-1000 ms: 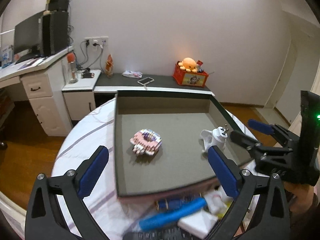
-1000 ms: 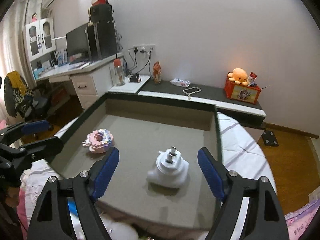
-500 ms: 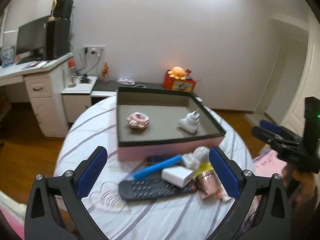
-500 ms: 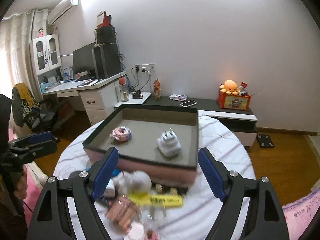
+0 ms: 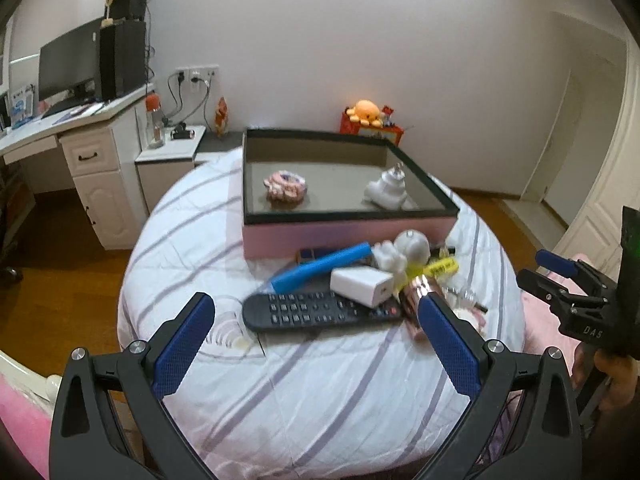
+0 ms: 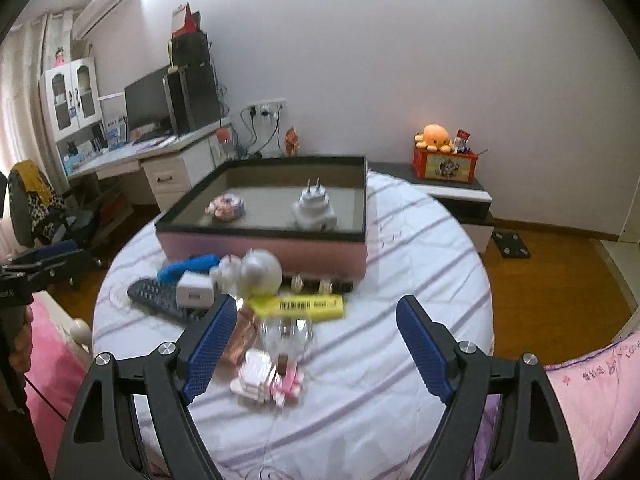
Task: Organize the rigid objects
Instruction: 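Withdraw both tools from the box toward the remaining items, then grasp the rose-gold jar with the left tool while the right tool grasps the white block figure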
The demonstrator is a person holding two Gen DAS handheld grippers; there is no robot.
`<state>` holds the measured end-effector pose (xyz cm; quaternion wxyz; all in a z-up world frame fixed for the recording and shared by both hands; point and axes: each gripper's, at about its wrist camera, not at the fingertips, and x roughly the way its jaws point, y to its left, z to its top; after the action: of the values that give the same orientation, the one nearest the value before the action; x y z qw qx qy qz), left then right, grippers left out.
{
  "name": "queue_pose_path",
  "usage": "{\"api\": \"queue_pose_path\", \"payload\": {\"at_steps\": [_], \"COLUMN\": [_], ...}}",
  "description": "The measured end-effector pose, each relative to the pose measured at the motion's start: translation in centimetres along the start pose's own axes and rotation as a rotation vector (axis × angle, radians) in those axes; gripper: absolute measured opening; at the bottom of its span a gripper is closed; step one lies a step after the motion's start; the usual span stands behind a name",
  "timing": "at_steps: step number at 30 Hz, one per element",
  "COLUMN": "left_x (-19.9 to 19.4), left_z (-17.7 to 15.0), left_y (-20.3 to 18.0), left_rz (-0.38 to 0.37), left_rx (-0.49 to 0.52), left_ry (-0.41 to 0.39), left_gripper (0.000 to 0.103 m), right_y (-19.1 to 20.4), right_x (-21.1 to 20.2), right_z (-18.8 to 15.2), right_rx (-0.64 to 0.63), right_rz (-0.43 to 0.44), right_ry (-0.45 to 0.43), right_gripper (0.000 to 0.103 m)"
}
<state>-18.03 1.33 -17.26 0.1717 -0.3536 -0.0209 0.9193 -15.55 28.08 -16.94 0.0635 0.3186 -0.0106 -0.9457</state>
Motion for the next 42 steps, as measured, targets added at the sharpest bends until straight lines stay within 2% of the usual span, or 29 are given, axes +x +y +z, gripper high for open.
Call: {"api": "queue_pose_path", "payload": {"at_steps": [7, 16, 23, 26, 31, 34, 42], "left_x": [1.4, 2.0, 2.3, 2.6, 3.8, 4.3, 6.5], "left_z": [-1.4, -2.0, -1.9, -1.9, -2.0, -1.9, -1.5], "left_y": [-1.5, -2.0, -2.2, -2.6, -3.3, -4.0, -6.4], "left_rz": [0.001, 0.005, 0.016, 0.016, 0.027, 0.030, 0.046], "left_rx": [0.052, 0.083, 0.089, 0.102, 0.111, 0.123, 0.144], "left_ry": [0.068, 0.102, 0.116, 0.123, 0.150, 0.156, 0.178], "left_gripper": [0.103, 0.103, 0.103, 0.103, 0.103, 0.103, 0.103], "right_y": [0.9, 2.1, 1.8, 2.3, 1.5, 0.4, -2.3], "right_x": [1.0, 3.4, 5.2, 5.5, 5.2, 4.5, 3.7], "right_z": [-2.2, -4.7, -5.3, -5.5, -5.9, -6.0, -6.1], "right_rx": [-0.013, -0.030, 0.004, -0.028, -0.034, -0.028, -0.008], "right_rz": [0.014, 0.034, 0.064, 0.069, 0.106, 0.109, 0.044], "right_ry": [0.061, 0.156, 0.164, 0.161, 0.168, 0.170, 0.147], "right_gripper": [0.083, 0.083, 0.083, 0.083, 0.062, 0.062, 0.062]}}
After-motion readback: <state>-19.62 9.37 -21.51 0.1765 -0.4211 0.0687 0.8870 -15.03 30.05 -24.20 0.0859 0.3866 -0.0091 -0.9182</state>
